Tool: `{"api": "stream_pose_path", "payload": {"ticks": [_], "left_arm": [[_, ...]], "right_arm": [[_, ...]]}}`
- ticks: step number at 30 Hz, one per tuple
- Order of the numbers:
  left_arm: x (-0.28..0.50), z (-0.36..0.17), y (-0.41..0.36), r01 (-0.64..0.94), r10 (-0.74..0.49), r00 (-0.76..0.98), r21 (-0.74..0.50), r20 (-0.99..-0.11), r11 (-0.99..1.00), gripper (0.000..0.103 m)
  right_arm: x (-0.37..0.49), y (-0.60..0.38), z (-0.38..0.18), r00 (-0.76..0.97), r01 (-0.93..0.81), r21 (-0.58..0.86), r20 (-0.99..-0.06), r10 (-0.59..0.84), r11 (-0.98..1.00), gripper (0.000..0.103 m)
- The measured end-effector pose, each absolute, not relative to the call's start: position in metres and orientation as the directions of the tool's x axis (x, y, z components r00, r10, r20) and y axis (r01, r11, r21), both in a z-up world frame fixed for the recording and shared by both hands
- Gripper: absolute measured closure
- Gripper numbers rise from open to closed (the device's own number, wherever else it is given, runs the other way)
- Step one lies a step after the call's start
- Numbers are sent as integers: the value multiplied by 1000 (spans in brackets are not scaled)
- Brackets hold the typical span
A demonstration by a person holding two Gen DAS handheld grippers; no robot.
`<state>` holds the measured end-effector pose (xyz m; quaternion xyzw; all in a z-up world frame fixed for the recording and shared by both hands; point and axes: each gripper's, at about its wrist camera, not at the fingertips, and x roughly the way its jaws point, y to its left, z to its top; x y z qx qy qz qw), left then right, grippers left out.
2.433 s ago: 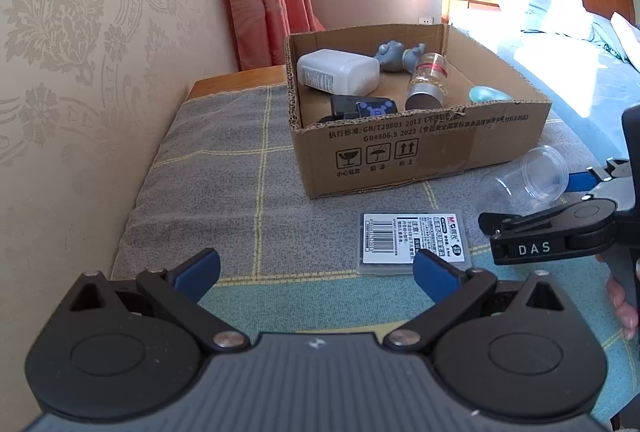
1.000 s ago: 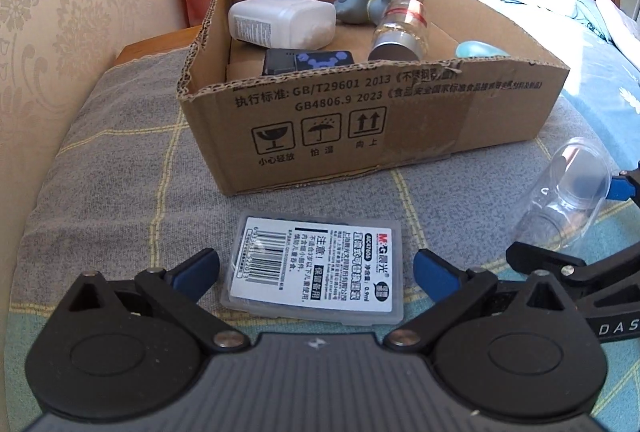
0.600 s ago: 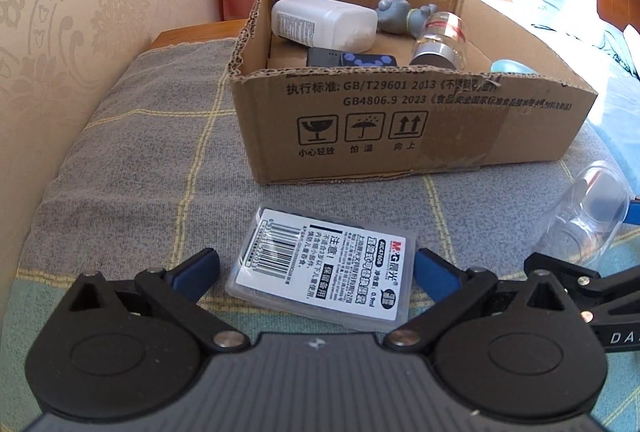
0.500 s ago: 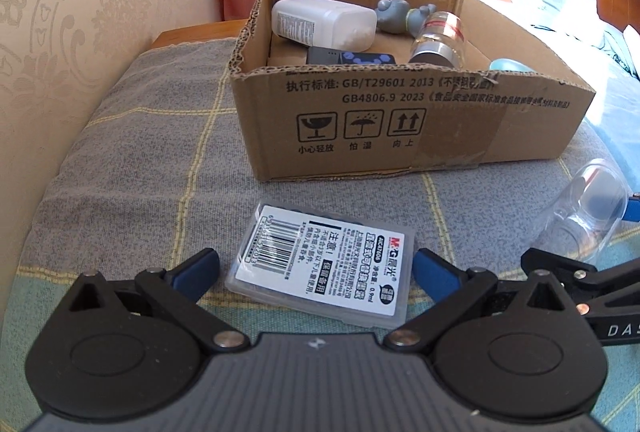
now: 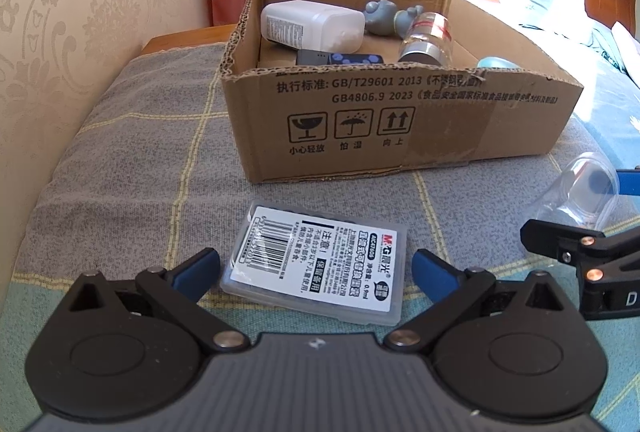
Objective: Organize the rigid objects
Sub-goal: 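Lift the clear jar with the right tool while the left tool closes on the white card package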
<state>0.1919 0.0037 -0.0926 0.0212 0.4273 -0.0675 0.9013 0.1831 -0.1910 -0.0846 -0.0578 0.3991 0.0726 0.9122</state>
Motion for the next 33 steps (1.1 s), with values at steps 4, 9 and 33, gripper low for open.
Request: {"api": "stream_pose_path", "payload": {"ticks": [4, 9, 33], "left_arm": [[191, -92, 2, 130, -98, 633, -19, -768, 991, 5], [190, -92, 2, 134, -98, 640, -15, -762, 991, 8], [181, -69, 6, 279, -166, 597, 9, -785, 960, 13]], "right_arm": [[183, -188, -83, 675, -182, -65, -733, 77, 981, 0], [183, -188, -82, 671, -188, -73, -738, 73, 979, 3], [178, -191, -61, 664, -273, -92, -738, 118, 958, 10]]}}
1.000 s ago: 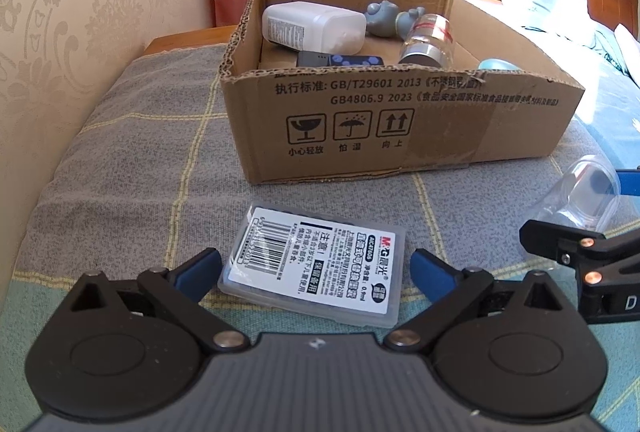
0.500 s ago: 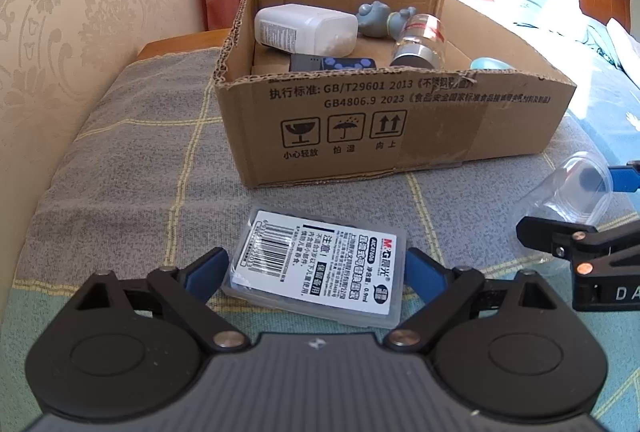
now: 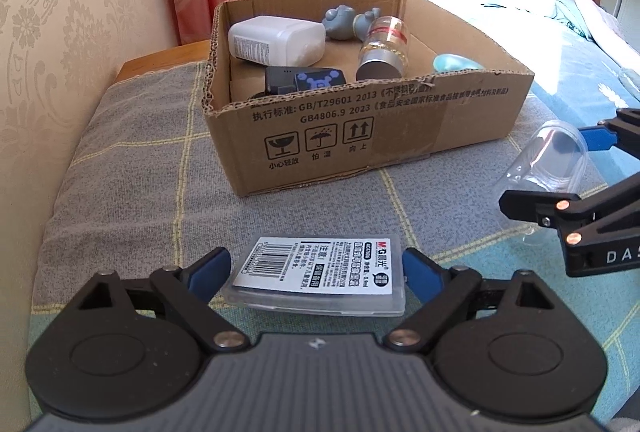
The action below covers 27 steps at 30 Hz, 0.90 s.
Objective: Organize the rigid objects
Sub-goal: 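Lift the clear jar with the right tool while the left tool closes on the white card package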
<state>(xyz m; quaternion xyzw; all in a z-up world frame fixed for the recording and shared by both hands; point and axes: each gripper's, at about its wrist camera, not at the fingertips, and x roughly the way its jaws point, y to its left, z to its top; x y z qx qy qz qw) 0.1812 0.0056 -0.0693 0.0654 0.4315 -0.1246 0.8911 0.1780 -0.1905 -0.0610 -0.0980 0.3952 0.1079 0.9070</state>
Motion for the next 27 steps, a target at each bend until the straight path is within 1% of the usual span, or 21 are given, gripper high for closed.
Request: {"api": "stream_pose_path", "payload": {"ticks": [2, 3, 5, 6, 7, 8, 9, 12, 15, 17, 19, 23, 26, 27], "left_arm": [[181, -68, 4, 297, -177, 591, 9, -787, 955, 40], [182, -69, 3, 300, -173, 584, 13, -793, 954, 49], [183, -73, 2, 292, -149, 579, 34, -802, 956, 46], [182, -74, 2, 292, -140, 587, 47, -797, 955, 37], [180, -74, 2, 286, -136, 590, 48, -796, 957, 24], [178, -73, 4, 280, -141, 600, 41, -788, 959, 18], [176, -72, 6, 274, -146, 609, 34, -780, 961, 8], [172, -73, 12, 261, -143, 620, 31, -771, 965, 7], [176, -83, 18, 245, -133, 599, 22, -790, 969, 7], [180, -90, 20, 239, -136, 584, 10, -800, 971, 5], [183, -92, 23, 225, -148, 591, -14, -793, 974, 5], [186, -92, 19, 219, -145, 601, -13, -786, 976, 5], [189, -92, 16, 231, -154, 596, -16, -788, 973, 7], [190, -91, 16, 231, -155, 598, -16, -786, 973, 12]], "right_arm": [[177, -191, -58, 670, -273, -95, -733, 118, 957, 10], [177, -192, -57, 672, -274, -94, -730, 120, 957, 10], [177, -192, -57, 675, -273, -101, -729, 116, 957, 10], [177, -191, -57, 676, -271, -106, -729, 111, 957, 10], [177, -191, -57, 675, -268, -107, -730, 107, 957, 10], [176, -192, -57, 673, -267, -104, -732, 108, 958, 10], [174, -192, -57, 672, -267, -100, -732, 110, 959, 10], [171, -193, -56, 671, -260, -100, -734, 106, 960, 10], [170, -192, -56, 672, -261, -100, -733, 106, 960, 10], [171, -192, -57, 670, -262, -93, -734, 112, 961, 10], [172, -191, -57, 669, -262, -91, -734, 113, 961, 10], [175, -190, -58, 665, -265, -88, -737, 116, 960, 10], [176, -190, -60, 661, -269, -88, -741, 118, 959, 10], [177, -190, -60, 660, -271, -88, -742, 119, 959, 10]]}}
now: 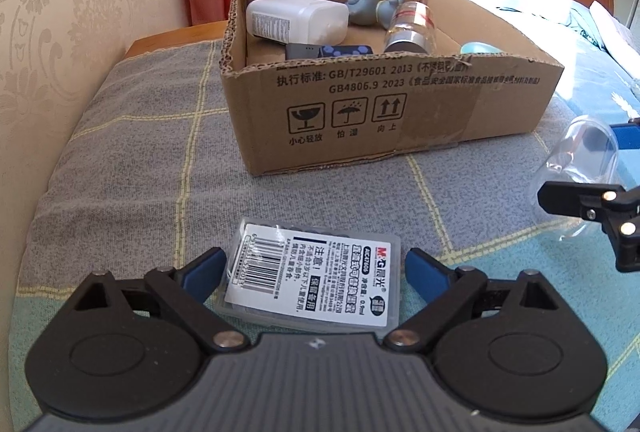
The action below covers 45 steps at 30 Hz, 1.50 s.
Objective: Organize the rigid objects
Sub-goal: 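Lift the clear jar with the right tool while the left tool closes on the white card package, then carry the card package and clear jar into the box and open both tools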
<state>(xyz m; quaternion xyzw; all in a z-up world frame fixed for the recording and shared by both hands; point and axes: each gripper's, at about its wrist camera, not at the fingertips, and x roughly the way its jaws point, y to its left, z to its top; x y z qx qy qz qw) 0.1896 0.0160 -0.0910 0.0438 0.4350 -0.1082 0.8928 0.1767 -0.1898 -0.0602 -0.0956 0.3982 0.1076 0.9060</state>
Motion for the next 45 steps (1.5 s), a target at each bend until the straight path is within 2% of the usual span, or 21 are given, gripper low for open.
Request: {"api": "stream_pose_path", "payload": {"ticks": [14, 24, 30, 34, 40, 45], "left_arm": [[182, -75, 10, 270, -149, 575, 14, -804, 963, 12], [176, -26, 7, 323, -212, 610, -4, -764, 946, 12], [202, 9, -7, 359, -245, 662, 13, -709, 933, 12], [243, 13, -21, 359, -247, 669, 14, -701, 933, 12], [291, -1, -30, 273, -165, 715, 54, -679, 961, 11], [281, 3, -19, 221, -121, 769, 84, -627, 972, 5]], "right_arm": [[177, -195, -52, 664, -307, -100, -735, 138, 947, 10], [175, -202, -23, 692, -351, -118, -701, 173, 929, 10], [190, -211, 3, 717, -355, -89, -665, 210, 931, 10], [210, -214, 10, 719, -335, -63, -662, 212, 940, 10], [229, -215, 7, 711, -309, -54, -676, 193, 950, 10], [245, -213, 6, 708, -305, -70, -684, 177, 950, 10]]}}
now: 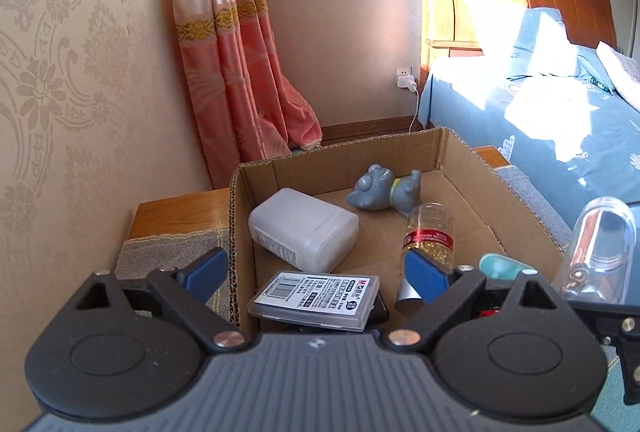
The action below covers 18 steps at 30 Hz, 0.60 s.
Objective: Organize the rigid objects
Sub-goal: 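Carry the card package and clear jar into the box and open both tools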
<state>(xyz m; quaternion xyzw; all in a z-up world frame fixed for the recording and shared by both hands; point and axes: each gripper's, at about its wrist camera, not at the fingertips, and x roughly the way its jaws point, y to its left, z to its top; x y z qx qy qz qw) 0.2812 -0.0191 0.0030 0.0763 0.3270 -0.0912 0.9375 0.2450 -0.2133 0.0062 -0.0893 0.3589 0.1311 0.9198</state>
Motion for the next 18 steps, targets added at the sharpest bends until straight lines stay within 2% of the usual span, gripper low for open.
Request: {"api": "stream_pose_path", "payload": {"ticks": [4, 8, 13, 15, 18], "left_arm": [[249, 11, -6, 184, -99, 812, 91, -575, 979, 0], [212, 8, 6, 145, -85, 848, 75, -524, 987, 1], [188, -1, 14, 112, -70, 841, 46, -536, 993, 1], [185, -3, 15, 102, -58, 835, 50, -548, 994, 1], [181, -6, 18, 98, -57, 832, 46, -551, 994, 1]], "right_arm": [[271, -210, 9, 710, -300, -87, -685, 161, 950, 10], [312, -205, 10, 700, -281, -78, -699, 149, 957, 10], [359, -196, 8, 705, -234, -64, -698, 124, 970, 9], [378, -194, 4, 670, -221, -39, -732, 123, 974, 0], [376, -192, -2, 652, -184, -71, -755, 67, 980, 0]]}}
